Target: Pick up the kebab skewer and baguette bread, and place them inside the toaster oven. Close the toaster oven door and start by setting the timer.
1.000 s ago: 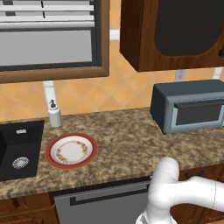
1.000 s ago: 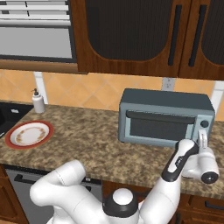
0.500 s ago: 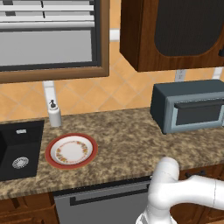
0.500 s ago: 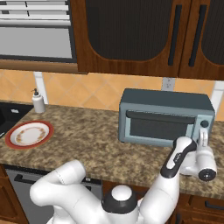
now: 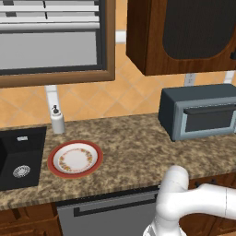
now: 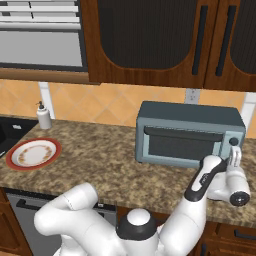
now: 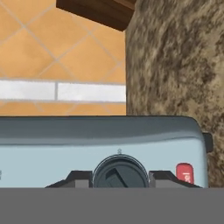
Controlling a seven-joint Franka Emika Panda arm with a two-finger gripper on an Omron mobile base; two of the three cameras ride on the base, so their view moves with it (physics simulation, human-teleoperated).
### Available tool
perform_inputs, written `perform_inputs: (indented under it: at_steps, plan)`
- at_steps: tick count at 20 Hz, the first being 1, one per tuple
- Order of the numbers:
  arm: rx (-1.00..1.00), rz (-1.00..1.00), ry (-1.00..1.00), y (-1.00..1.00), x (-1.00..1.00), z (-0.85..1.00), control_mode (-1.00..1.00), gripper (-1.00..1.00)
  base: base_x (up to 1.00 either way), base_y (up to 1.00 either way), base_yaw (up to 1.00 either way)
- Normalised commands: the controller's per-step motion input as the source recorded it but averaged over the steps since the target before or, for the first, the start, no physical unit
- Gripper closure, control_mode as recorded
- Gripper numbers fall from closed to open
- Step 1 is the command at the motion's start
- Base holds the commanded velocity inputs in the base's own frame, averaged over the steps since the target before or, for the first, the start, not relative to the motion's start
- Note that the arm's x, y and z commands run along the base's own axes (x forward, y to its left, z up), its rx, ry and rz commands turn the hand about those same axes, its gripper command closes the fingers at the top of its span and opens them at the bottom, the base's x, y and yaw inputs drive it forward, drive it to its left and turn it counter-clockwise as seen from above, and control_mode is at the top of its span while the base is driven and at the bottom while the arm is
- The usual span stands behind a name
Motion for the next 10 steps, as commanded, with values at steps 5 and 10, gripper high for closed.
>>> perform_inputs:
  at_steps: [5, 10]
  plan:
    - [0.15, 0.0, 0.0, 0.0, 0.0, 0.14, -1.0, 1.0, 0.0, 0.0, 0.0]
    - [0.15, 0.0, 0.0, 0.0, 0.0, 0.22, -1.0, 1.0, 0.0, 0.0, 0.0]
